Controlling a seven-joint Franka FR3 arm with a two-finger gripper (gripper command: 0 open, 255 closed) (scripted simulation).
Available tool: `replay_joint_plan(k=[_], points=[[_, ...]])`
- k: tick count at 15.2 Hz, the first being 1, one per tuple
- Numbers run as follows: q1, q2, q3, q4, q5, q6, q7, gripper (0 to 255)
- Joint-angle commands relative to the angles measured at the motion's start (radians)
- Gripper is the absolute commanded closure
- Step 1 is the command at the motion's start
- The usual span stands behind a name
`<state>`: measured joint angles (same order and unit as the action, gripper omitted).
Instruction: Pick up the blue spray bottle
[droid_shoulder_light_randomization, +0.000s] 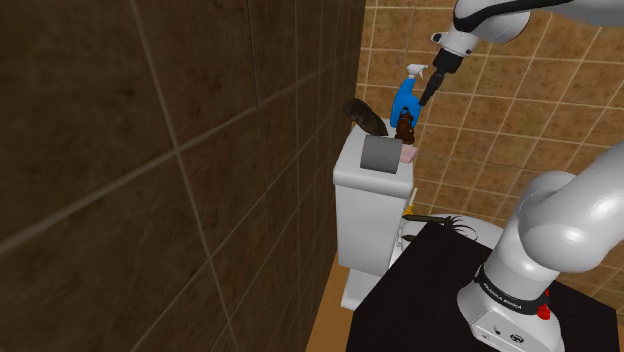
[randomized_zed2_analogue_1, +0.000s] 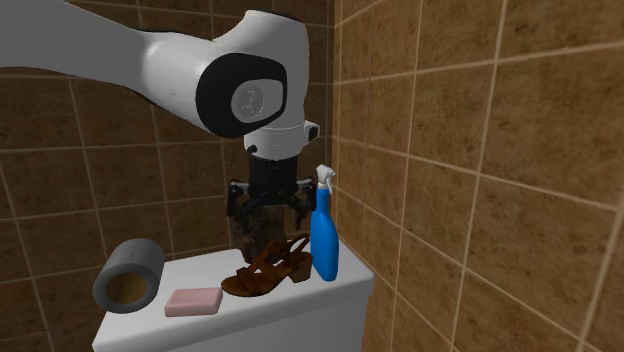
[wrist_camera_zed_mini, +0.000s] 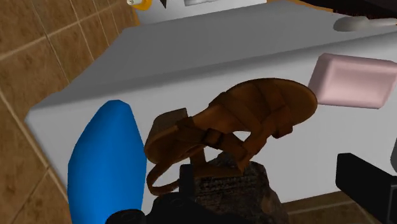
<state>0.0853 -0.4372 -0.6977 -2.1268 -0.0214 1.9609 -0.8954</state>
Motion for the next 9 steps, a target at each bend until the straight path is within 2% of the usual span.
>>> replay_joint_plan(k=[1, 4, 6, 8, 9], points=[[0.043, 0.083, -0.078, 0.072, 0.059, 0.010, -0.095, 0], [0.106, 0.222, -0.210, 0.180, 0.186, 0.005, -0.255, 0], [0.136, 0.349, -0.304, 0.266, 0.317, -0.022, -0.383, 0], [0.117, 0.512, -0.374, 0.366, 0.490, -0.082, -0.526, 0], [0.099, 0.523, -0.362, 0.374, 0.502, -0.087, -0.535, 0]])
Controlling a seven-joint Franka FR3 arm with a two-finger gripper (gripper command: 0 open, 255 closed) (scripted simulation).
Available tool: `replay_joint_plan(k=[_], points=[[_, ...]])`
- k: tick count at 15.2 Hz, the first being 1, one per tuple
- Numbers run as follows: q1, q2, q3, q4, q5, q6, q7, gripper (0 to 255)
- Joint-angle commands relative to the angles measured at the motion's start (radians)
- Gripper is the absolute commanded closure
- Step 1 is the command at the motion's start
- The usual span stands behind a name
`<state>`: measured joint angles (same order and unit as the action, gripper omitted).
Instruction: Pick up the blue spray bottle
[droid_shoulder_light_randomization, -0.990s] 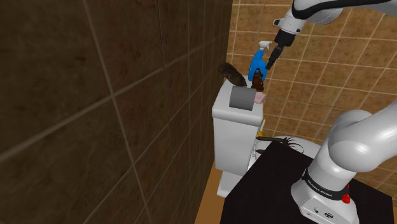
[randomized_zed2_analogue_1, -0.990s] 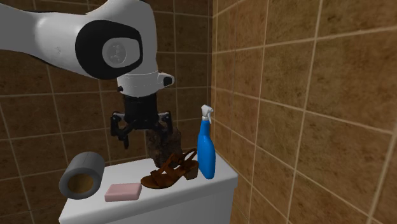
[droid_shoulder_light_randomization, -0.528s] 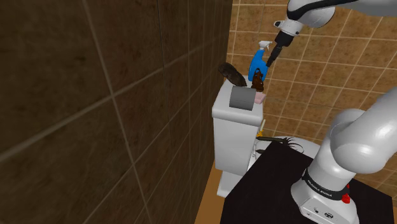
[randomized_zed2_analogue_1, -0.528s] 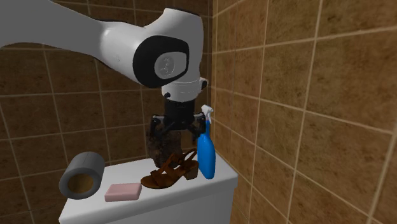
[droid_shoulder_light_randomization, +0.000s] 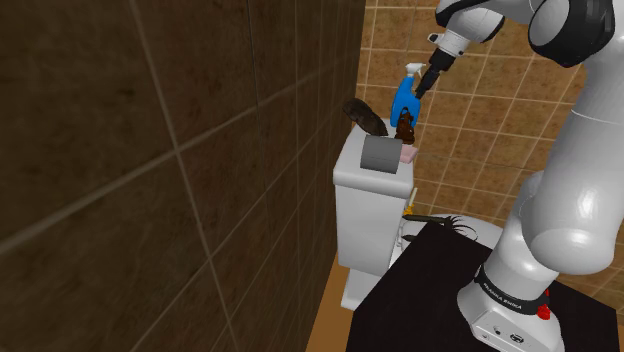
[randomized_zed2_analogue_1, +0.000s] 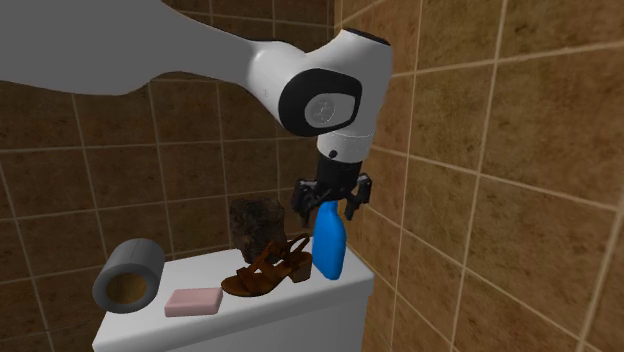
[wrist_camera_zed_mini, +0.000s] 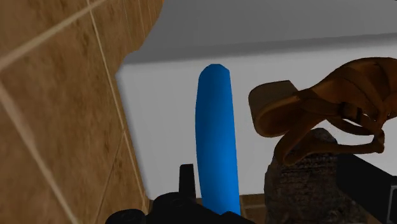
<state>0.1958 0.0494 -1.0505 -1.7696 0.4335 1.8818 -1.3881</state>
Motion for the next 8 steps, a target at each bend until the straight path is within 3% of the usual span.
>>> replay_joint_plan(k=[1, 8], points=[[-0.016, 0.037, -0.004, 0.004, 0.049, 0.004, -0.047, 0], [-0.018, 0.054, 0.002, -0.069, 0.077, 0.076, -0.089, 0]])
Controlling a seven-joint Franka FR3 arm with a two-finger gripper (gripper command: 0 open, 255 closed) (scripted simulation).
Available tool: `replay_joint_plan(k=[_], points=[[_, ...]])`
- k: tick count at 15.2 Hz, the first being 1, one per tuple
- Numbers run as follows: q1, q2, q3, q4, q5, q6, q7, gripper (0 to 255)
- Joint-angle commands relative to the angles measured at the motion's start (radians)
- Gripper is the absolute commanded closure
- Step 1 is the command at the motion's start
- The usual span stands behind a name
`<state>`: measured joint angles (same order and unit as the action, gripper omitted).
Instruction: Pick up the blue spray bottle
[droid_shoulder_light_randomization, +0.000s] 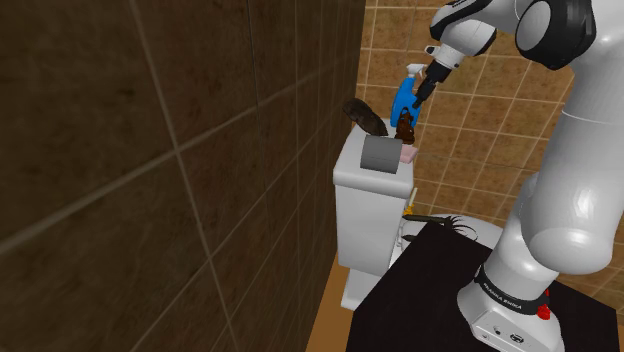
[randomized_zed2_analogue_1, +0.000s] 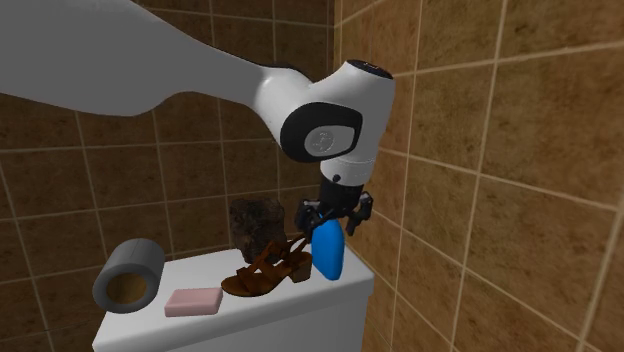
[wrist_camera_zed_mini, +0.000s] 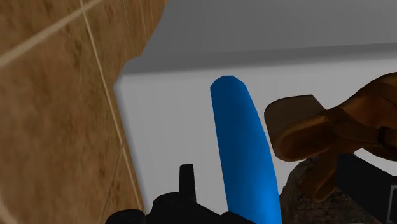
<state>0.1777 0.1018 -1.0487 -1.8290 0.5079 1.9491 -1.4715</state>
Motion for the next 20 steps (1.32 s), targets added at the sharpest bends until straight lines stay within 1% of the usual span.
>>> replay_joint_plan(k=[1, 2, 11, 20], points=[[0.000, 0.001, 0.000, -0.010, 0.003, 0.009, -0.005, 0], [0.001, 0.000, 0.001, -0.010, 0.002, 0.009, -0.003, 255], [0.000, 0.001, 0.000, -0.010, 0.003, 0.009, -0.006, 255], [0.000, -0.017, -0.006, 0.094, -0.032, -0.092, 0.049, 255]])
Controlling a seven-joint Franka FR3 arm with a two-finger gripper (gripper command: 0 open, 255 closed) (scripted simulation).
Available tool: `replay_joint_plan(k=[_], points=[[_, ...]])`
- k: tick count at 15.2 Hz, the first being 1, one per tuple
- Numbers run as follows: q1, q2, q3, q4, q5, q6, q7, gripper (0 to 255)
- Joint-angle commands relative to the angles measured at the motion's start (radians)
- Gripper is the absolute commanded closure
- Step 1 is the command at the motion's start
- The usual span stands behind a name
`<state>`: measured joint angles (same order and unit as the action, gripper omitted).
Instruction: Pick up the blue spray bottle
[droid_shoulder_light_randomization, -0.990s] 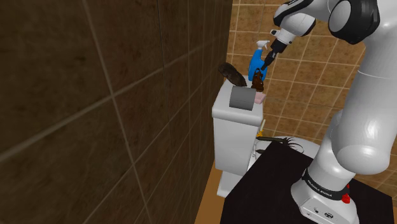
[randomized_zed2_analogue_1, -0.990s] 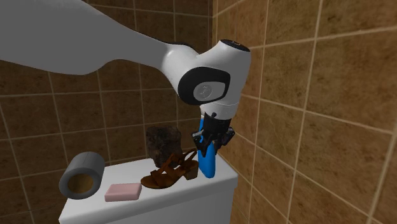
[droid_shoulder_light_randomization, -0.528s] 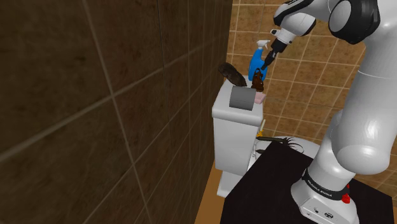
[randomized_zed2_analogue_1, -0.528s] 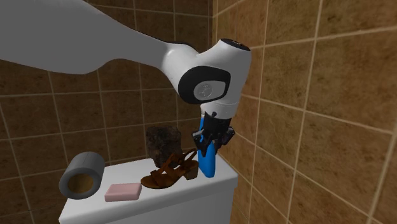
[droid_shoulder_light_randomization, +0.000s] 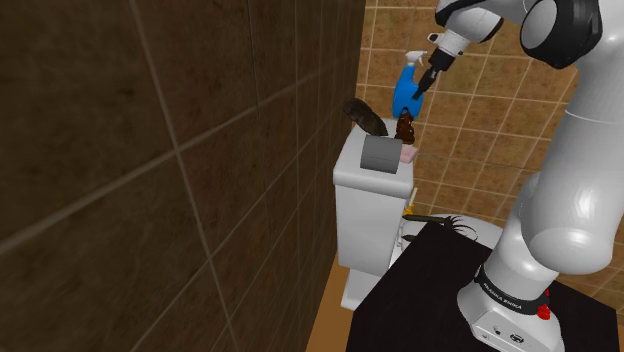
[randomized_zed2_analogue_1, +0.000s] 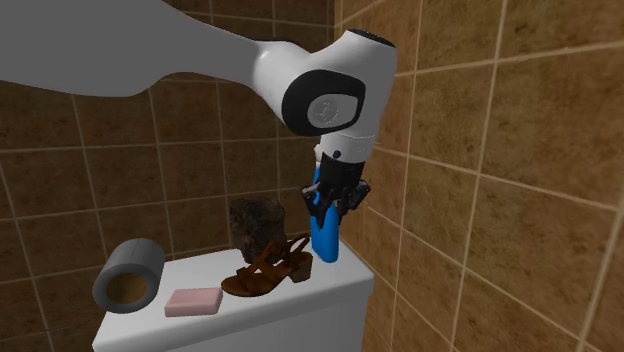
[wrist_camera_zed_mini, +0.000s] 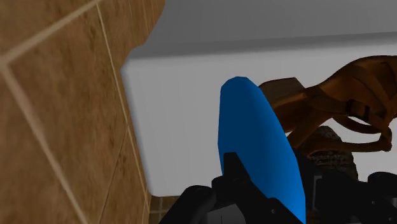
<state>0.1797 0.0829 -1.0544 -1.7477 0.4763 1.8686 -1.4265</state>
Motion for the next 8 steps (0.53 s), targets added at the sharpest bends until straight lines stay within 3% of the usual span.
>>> replay_joint_plan(k=[1, 8], points=[[-0.003, 0.002, -0.001, 0.026, -0.002, -0.024, 0.008, 255], [-0.011, 0.009, -0.005, 0.098, -0.002, -0.090, 0.029, 255]])
